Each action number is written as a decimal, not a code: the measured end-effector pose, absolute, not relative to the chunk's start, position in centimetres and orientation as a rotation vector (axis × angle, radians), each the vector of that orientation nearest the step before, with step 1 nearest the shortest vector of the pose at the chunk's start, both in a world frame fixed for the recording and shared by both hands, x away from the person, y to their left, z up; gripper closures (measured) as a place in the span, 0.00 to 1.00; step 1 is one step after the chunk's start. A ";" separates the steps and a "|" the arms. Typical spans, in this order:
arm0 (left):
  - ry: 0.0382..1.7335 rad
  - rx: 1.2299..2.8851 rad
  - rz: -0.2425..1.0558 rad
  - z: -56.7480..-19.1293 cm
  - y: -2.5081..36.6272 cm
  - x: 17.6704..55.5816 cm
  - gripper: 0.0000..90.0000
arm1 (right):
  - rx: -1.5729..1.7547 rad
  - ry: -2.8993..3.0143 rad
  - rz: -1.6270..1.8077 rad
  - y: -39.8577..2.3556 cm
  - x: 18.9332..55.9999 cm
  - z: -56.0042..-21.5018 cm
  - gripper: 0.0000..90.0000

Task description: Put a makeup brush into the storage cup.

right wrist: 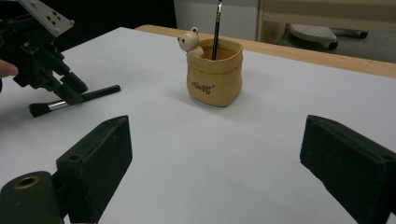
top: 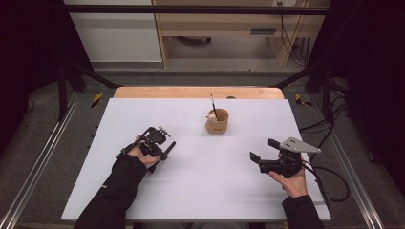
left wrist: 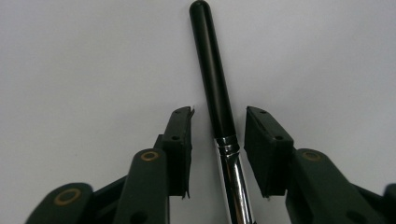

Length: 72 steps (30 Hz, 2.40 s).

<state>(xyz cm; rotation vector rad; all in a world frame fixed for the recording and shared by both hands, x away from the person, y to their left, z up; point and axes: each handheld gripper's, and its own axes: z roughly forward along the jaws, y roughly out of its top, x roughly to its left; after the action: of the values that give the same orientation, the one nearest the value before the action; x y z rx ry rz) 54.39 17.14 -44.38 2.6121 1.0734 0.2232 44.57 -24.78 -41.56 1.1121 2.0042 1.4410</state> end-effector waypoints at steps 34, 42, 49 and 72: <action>1.081 2.620 0.204 -44.6 16.9 54.4 0.87 | 1.108 2.012 1.441 -24.6 44.6 -41.5 0.11; 1.067 2.622 0.215 -44.5 17.0 54.3 0.87 | 1.105 2.016 1.439 -24.5 44.6 -41.5 0.11; 1.035 2.576 0.234 -43.2 17.8 54.0 0.87 | 1.100 2.016 1.435 -24.5 44.5 -41.4 0.11; 0.796 2.503 0.225 -39.5 16.2 50.6 0.87 | 1.024 2.055 1.372 -23.1 44.8 -39.6 0.12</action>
<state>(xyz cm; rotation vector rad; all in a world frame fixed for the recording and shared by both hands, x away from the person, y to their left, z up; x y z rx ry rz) 50.60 16.20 -39.46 2.5035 0.7955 0.2249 44.83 -23.13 -39.61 1.0243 2.0546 1.3720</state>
